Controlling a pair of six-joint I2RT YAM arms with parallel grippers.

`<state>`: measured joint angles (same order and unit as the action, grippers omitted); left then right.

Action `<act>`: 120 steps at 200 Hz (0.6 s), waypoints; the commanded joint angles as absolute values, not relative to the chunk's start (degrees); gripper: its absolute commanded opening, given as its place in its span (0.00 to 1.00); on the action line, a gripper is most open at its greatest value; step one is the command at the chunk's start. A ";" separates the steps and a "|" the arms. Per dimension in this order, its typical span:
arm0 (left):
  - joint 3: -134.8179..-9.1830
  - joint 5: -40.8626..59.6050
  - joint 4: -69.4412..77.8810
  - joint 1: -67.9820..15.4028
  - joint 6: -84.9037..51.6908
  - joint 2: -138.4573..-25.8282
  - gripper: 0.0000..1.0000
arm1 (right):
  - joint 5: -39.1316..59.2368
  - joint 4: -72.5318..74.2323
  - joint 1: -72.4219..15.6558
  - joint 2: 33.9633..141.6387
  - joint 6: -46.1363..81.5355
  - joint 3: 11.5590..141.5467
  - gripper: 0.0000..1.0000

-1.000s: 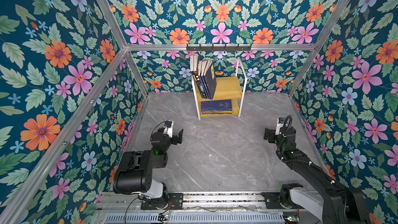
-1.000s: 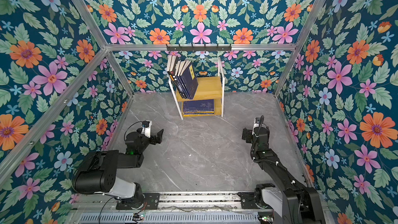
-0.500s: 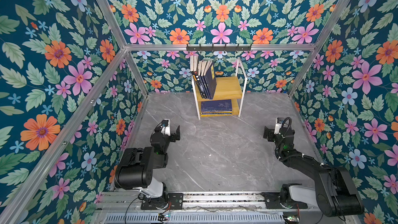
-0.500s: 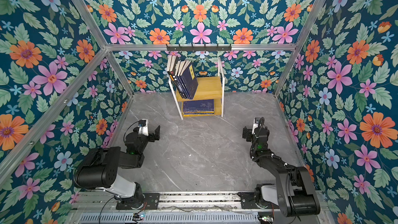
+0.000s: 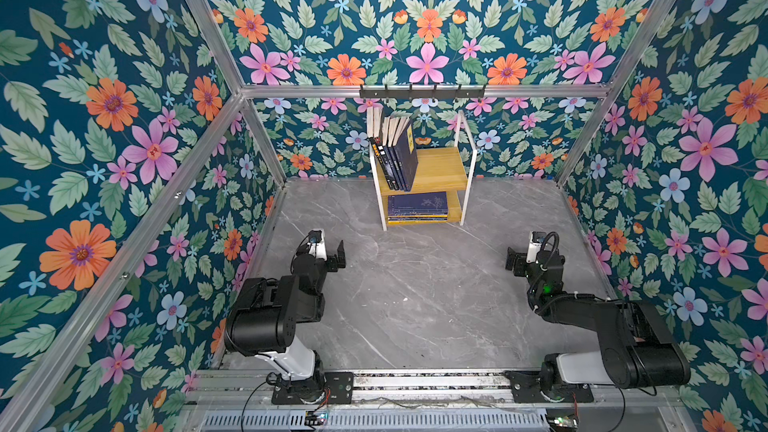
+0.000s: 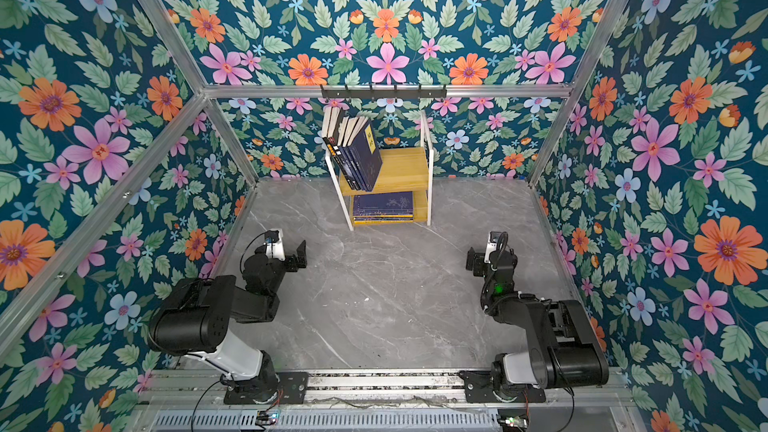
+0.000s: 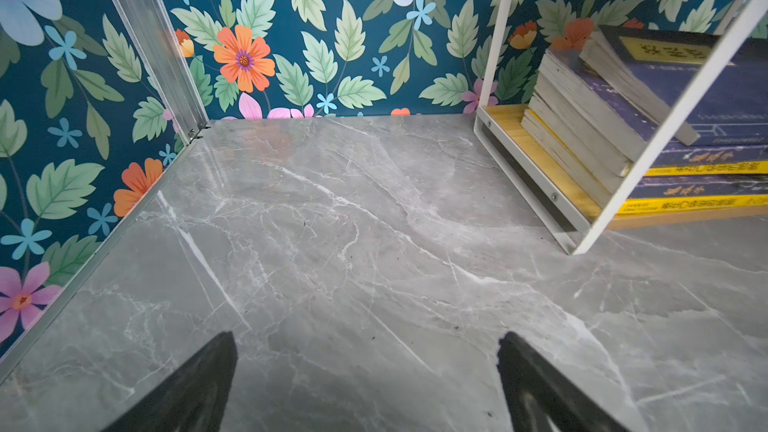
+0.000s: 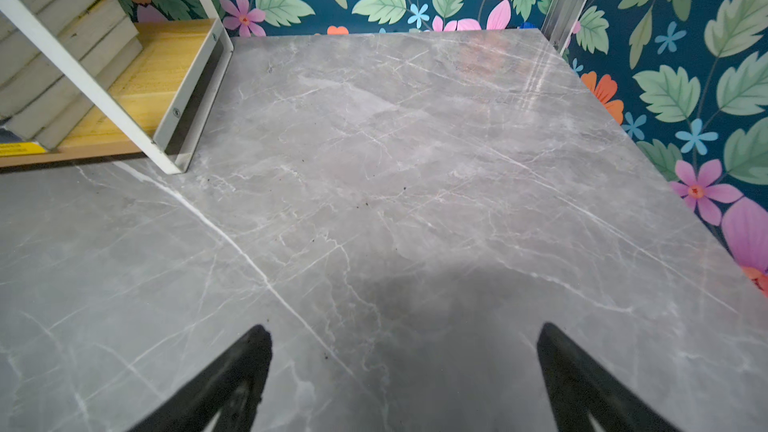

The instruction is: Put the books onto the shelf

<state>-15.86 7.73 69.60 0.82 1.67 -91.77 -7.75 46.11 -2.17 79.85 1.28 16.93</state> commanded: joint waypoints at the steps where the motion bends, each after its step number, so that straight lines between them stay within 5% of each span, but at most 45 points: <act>1: -15.91 7.48 70.75 0.91 1.38 -91.71 1.00 | -9.01 51.07 -1.63 80.89 2.84 16.82 0.99; 120: -15.82 7.42 70.84 0.97 1.41 -91.67 1.00 | -7.54 51.41 0.40 82.44 4.57 17.23 0.99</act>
<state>-15.77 7.62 69.63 0.86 1.63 -91.77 -7.68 50.33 0.34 82.72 4.12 17.08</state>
